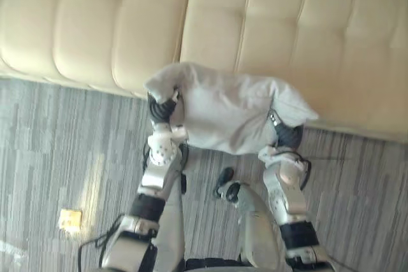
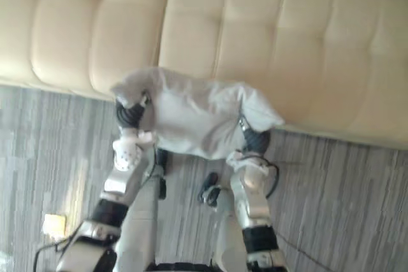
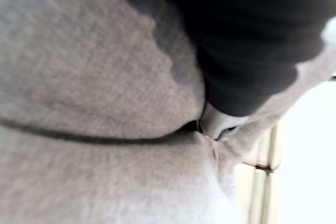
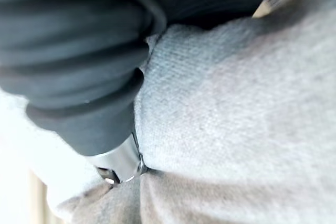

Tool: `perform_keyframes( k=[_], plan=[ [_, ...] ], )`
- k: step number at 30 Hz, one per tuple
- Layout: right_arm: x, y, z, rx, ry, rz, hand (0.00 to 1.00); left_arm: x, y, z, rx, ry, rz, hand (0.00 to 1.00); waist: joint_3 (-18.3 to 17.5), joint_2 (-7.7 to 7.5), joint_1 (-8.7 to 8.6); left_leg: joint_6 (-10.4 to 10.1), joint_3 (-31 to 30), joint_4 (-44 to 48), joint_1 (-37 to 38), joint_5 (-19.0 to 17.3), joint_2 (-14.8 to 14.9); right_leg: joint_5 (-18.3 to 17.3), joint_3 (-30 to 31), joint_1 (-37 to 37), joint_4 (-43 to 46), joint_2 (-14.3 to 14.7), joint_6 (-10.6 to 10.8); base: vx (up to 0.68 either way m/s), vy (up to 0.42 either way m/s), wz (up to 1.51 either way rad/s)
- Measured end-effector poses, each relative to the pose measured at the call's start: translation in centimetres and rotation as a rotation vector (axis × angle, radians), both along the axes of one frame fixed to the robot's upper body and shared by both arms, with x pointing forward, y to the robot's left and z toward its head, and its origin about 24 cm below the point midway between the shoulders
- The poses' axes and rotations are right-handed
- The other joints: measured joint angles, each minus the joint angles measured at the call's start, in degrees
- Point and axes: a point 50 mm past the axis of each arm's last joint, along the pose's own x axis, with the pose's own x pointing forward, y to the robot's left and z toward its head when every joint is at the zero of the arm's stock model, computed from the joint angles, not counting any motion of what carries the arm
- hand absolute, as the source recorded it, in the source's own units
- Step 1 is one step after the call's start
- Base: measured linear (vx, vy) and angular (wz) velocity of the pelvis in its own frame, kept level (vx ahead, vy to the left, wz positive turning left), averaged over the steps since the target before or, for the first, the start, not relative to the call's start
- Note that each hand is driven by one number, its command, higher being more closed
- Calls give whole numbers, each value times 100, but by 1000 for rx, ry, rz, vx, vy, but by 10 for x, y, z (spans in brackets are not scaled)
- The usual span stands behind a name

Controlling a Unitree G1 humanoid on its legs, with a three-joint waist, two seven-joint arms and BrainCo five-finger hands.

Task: Pick up cushions and gather them together orderly.

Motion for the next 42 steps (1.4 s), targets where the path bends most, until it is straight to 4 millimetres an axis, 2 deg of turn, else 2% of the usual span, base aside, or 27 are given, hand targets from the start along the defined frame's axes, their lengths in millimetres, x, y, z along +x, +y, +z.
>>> perform_keyframes(
  k=[3, 7, 9, 13, 15, 16, 17, 19, 23, 24, 25, 26, 27, 29, 30, 31, 32, 33, 34, 36, 38, 39, 40, 41, 42],
  plan=[
    [-28, -2, -32, -74, 127, 32, 100, -29, 3, -35, 1, 113, -19, 100, -684, 12, -23, -50, -2, -599, 670, 34, -7, 35, -43, 630, -592, 126, 90, 149, -63, 5],
    [-44, -4, -55, -126, 230, 68, 100, -51, 8, -58, 55, 200, -60, 100, -1124, 36, -56, -114, -10, -1173, 1283, 166, -6, 166, -33, 1179, -1150, 286, 112, 122, -53, -6],
    [-53, -10, -63, -152, 268, 78, 100, -62, 6, -68, 57, 238, -87, 100, -1362, 127, -111, -120, -65, -1340, 1437, 182, 8, 284, -81, 1424, -1469, 406, 132, 148, -64, 4],
    [-54, -12, -64, -168, 272, 98, 100, -74, 8, -71, 38, 251, -111, 100, -1381, 118, -119, -74, -205, -1300, 1690, 117, -32, 354, -161, 1911, -1822, 468, 131, 66, -40, 15],
    [-51, -13, -65, -189, 276, 115, 100, -76, 10, -72, 38, 259, -114, 100, -1371, 139, -94, -16, -274, -566, 1431, -252, -21, 354, -210, 2057, -1835, 506, 131, 20, -3, 30],
    [-49, -15, -67, -202, 285, 117, 100, -77, 10, -74, 32, 264, -125, 100, -1349, 167, -78, 63, -298, 193, 1140, -464, -16, 354, -237, 2200, -1862, 542, 131, 17, 64, 27],
    [-49, -15, -67, -206, 287, 117, 100, -77, 10, -74, 24, 266, -127, 100, -1343, 177, -70, 95, -258, 819, 858, -511, -10, 354, -270, 2312, -1918, 569, 131, 24, 83, 23],
    [-47, -15, -66, -212, 281, 119, 100, -77, 11, -74, 15, 265, -123, 100, -1352, 206, -12, 98, -70, 1439, 559, -511, 104, 352, -284, 2465, -2106, 627, 130, 18, 61, 13],
    [-42, -16, -62, -225, 263, 103, 100, -76, 10, -73, 1, 262, -131, 100, -1385, 242, -15, 117, 146, 715, 595, -533, 96, 603, -505, 2514, -2589, 635, 128, 4, 77, 27],
    [-39, -16, -61, -226, 263, 96, 100, -76, 9, -74, -8, 266, -133, 100, -1387, 252, -15, 141, 201, 265, 655, -517, 128, 653, -561, 2505, -2656, 636, 160, 26, 92, 11],
    [-37, -15, -65, -223, 281, 88, 100, -77, 9, -77, -12, 279, -136, 100, -1402, 245, 6, -5, 279, -125, 809, -339, 169, 656, -544, 2551, -2662, 618, 183, 70, 134, 7],
    [-36, -14, -68, -217, 296, 86, 100, -77, 9, -79, -13, 291, -137, 100, -1436, 190, 15, 31, 324, -135, 867, -353, 100, 714, -499, 2549, -2670, 537, 272, 99, 147, -3],
    [-36, -14, -69, -218, 301, 83, 100, -77, 9, -79, -12, 294, -140, 100, -1449, 166, 48, 157, 414, -14, 854, -476, 9, 708, -425, 2544, -2595, 410, 290, 170, 244, -10],
    [-38, -15, -70, -227, 313, 79, 100, -77, 7, -81, -10, 305, -146, 100, -1451, 200, 58, 270, 478, 155, 920, -757, -66, 615, -328, 2395, -1983, 180, 393, 169, 273, -17],
    [-41, -15, -74, -226, 336, 79, 100, -78, 7, -84, -6, 320, -148, 100, -1446, 223, 62, 361, 562, 128, 1156, -885, -127, 591, -142, 2081, -963, -120, 377, 186, 271, -20],
    [-42, -15, -77, -224, 352, 80, 100, -79, 9, -85, 8, 327, -155, 100, -1452, 206, 22, 428, 611, 70, 1411, -911, -199, 723, -21, 1707, 138, -434, 144, 206, 254, -14],
    [-42, -15, -78, -224, 356, 82, 100, -79, 10, -85, 17, 328, -156, 100, -1454, 203, -24, 483, 642, 56, 1542, -946, -215, 795, 55, 1516, 722, -587, -58, 226, 211, -13],
    [-41, -12, -80, -219, 364, 91, 100, -79, 13, -85, 31, 331, -154, 100, -1448, 216, -64, 584, 693, 8, 1812, -1020, -211, 748, 187, 1167, 1526, -682, -148, 223, 174, -19],
    [-39, -9, -82, -215, 373, 103, 100, -80, 17, -85, 43, 333, -150, 100, -1455, 238, -76, 662, 729, -145, 2082, -1071, -180, 688, 279, 910, 1898, -623, -88, 211, 162, -23],
    [-39, -7, -83, -210, 376, 111, 100, -79, 18, -83, 48, 321, -149, 100, -1482, 273, -114, 610, 756, -403, 2310, -1034, -112, 592, 429, 589, 1740, -308, -104, 176, 88, -14],
    [-37, -7, -82, -212, 369, 124, 100, -78, 19, -80, 48, 308, -145, 100, -1504, 251, -140, 535, 795, -644, 2531, -979, -103, 554, 579, 361, 500, 262, 7, 246, 28, -9],
    [-37, -7, -82, -215, 369, 127, 100, -78, 19, -80, 48, 310, -145, 100, -1511, 246, -169, 526, 800, -693, 2582, -974, -113, 587, 635, 396, -56, 422, 41, 231, -37, 4],
    [-36, -7, -82, -217, 367, 126, 100, -79, 19, -81, 50, 311, -149, 100, -1578, 187, -226, 522, 782, -718, 2591, -974, -210, 978, 788, 539, -1226, 646, 201, 239, -75, 33],
    [-37, -7, -82, -213, 368, 123, 100, -79, 18, -81, 51, 312, -157, 100, -1670, -1, -307, 499, 693, -741, 2605, -992, -493, 1743, 962, 600, -1859, 582, 47, 241, -96, 45],
    [-36, -11, -82, -226, 371, 118, 100, -78, 15, -83, 44, 321, -162, 100, -1677, 52, -336, 457, 628, -740, 2641, -1049, -523, 1821, 998, 610, -1870, 576, -138, 238, -96, 42]
  ],
)
